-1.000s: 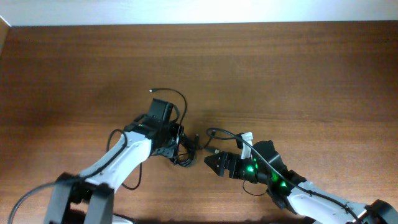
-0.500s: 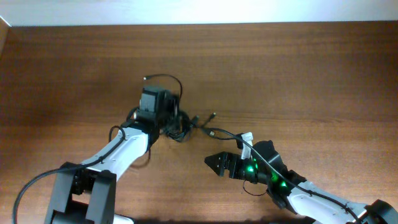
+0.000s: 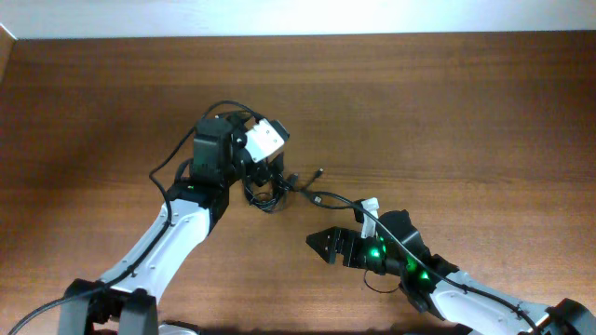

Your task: Untangle cables

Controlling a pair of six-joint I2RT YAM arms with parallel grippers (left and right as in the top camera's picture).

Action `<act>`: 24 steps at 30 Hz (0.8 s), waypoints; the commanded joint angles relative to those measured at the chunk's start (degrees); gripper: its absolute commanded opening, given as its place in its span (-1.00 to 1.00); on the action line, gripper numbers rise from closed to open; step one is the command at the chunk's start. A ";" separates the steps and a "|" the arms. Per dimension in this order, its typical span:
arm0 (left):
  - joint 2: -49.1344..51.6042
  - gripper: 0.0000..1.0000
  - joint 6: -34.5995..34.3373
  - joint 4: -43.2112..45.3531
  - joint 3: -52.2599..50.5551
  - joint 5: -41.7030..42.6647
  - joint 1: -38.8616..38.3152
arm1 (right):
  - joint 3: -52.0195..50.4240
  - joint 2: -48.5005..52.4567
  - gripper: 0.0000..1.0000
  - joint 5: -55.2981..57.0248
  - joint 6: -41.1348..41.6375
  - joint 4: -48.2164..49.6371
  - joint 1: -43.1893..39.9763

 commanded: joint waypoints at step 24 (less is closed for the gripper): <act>24.59 0.18 12.83 0.46 -0.20 3.41 4.07 | 0.02 -0.24 0.97 0.55 -0.15 0.02 0.20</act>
